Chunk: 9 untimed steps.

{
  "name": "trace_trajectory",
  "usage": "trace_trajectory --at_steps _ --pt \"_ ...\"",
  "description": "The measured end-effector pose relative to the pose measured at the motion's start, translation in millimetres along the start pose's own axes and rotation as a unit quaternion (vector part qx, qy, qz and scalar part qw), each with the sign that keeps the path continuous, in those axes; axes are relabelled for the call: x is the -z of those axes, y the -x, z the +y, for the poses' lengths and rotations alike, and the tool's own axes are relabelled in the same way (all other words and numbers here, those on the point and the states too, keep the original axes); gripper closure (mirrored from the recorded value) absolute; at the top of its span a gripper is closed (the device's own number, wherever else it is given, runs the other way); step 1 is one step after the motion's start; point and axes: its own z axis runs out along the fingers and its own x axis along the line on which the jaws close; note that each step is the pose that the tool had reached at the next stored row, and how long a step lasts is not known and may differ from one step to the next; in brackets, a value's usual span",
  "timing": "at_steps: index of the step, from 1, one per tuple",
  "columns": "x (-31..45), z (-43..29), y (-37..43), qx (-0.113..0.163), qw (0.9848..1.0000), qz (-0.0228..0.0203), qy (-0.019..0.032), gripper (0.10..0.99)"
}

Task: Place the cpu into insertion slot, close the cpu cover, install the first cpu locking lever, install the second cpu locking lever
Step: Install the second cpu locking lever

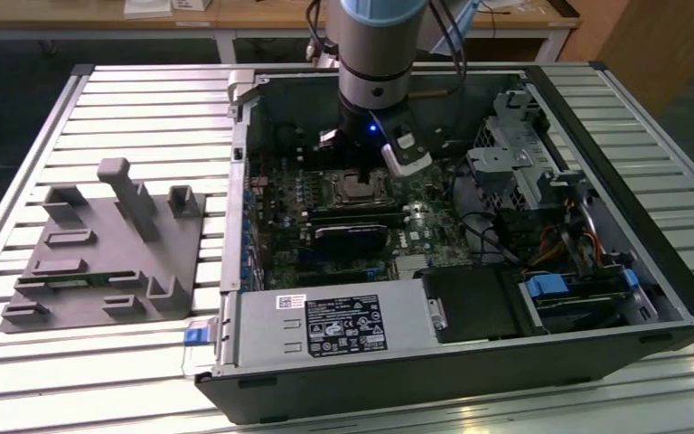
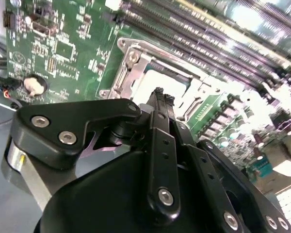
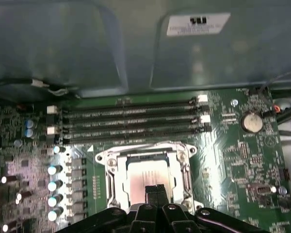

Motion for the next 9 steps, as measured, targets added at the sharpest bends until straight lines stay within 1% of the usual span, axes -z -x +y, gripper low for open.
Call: trace_trajectory --at_steps 1,3,4,9 --pt "-0.2 0.8 -0.1 0.0 1.0 -0.0002 -0.0024 0.98" --pt "-0.3 1.5 -0.1 0.0 0.9999 -0.001 -0.0104 0.98" --pt "-0.3 1.7 -0.1 0.0 0.9999 -0.0011 -0.0119 0.98" --pt "-0.3 1.8 -0.2 0.0 0.9999 -0.0011 -0.0122 0.98"
